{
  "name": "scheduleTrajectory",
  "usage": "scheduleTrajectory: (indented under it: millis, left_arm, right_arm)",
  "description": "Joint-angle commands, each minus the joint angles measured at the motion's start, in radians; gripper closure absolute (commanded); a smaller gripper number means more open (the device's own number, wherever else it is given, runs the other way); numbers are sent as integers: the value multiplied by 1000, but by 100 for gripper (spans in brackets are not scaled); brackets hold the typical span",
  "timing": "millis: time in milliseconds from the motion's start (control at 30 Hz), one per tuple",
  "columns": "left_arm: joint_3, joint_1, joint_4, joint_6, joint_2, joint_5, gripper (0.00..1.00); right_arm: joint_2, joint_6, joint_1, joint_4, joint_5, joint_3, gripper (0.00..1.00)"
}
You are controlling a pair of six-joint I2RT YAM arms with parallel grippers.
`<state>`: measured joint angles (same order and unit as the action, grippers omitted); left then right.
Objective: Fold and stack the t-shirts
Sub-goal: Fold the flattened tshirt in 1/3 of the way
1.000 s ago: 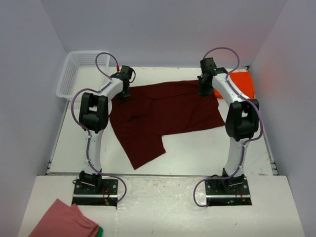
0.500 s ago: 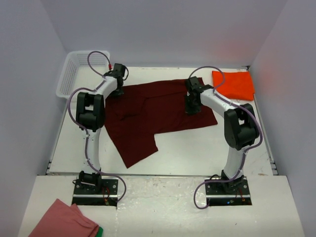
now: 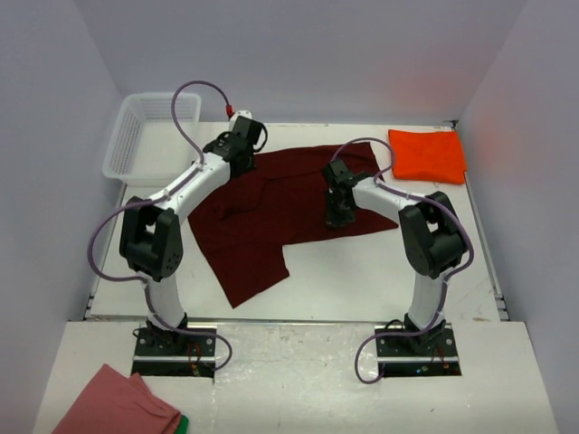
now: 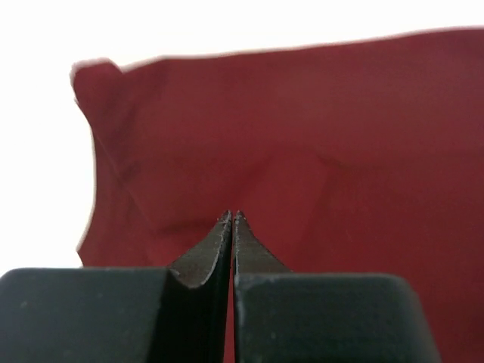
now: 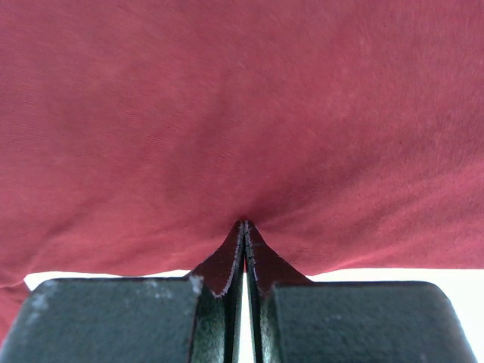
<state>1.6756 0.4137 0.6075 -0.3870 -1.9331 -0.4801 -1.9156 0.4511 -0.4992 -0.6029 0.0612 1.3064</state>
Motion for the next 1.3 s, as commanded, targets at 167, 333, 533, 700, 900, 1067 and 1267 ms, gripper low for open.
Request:
scheduleTrajectory:
  millis: [167,333,533,700,900,1067,1267]
  left_arm:
    - [-516,75,-172,-185,273,81,100]
    - [-709,169,-198,-234,359,69,100]
    - [-844,230,-209,-323,421,71,100]
    - [-925,263,-198,-407,480,103,100]
    - [-988,281,-161,-464,482,141,100]
    - [-1018,304,-121,-507,516,167,100]
    - [-1090,329,-63,-558,598,187,100]
  right_arm:
    - [40,55,-5,68,31,-61,100]
    - [44,83,-21,98,40,-104,100]
    - [69,110,-33,115,58,-183,100]
    - [105,127,-50,124,75,-243,100]
    - [142,181,-88,127,80,-292,100]
    - [168,227,-133,120,88,-320,100]
    - [185,287,-185,103,109,-357,100]
